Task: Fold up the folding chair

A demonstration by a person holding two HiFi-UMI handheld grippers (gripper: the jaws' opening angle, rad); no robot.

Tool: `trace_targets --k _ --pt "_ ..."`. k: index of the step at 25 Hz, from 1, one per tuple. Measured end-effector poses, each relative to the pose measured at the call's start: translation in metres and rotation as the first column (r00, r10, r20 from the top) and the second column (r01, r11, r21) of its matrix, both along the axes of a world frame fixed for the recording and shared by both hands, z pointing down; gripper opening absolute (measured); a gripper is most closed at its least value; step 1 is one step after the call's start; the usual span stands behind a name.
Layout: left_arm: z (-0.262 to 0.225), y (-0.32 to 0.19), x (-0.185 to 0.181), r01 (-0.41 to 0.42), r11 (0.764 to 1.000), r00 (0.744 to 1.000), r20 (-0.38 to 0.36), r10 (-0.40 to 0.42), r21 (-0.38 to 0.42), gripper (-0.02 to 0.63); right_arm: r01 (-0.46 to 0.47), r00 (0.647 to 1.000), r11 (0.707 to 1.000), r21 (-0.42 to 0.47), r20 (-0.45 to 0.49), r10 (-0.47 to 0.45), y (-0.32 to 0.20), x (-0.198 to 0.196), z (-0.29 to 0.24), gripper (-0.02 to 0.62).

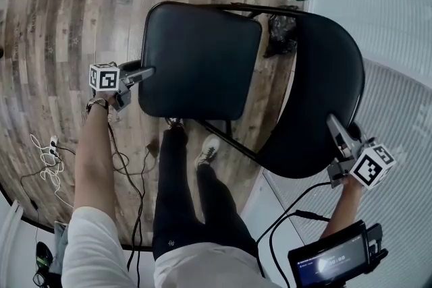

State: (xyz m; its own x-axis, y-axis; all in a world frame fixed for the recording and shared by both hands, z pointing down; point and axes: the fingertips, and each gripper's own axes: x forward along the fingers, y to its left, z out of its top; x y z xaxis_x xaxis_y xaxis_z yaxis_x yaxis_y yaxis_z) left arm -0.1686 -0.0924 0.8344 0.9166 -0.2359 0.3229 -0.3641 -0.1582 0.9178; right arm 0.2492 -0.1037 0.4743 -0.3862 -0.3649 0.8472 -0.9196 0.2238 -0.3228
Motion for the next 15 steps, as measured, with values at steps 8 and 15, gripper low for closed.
trace_targets --k 8,15 --pt "0.005 -0.004 0.024 -0.078 0.996 0.992 -0.102 0.074 -0.035 0.305 -0.007 1.000 1.000 -0.003 0.020 0.007 -0.002 0.004 0.000 0.161" --pt "0.004 -0.005 0.019 -0.010 0.998 0.994 -0.105 0.003 -0.069 0.298 -0.018 1.000 1.000 -0.006 0.018 0.018 -0.001 0.000 -0.002 0.146"
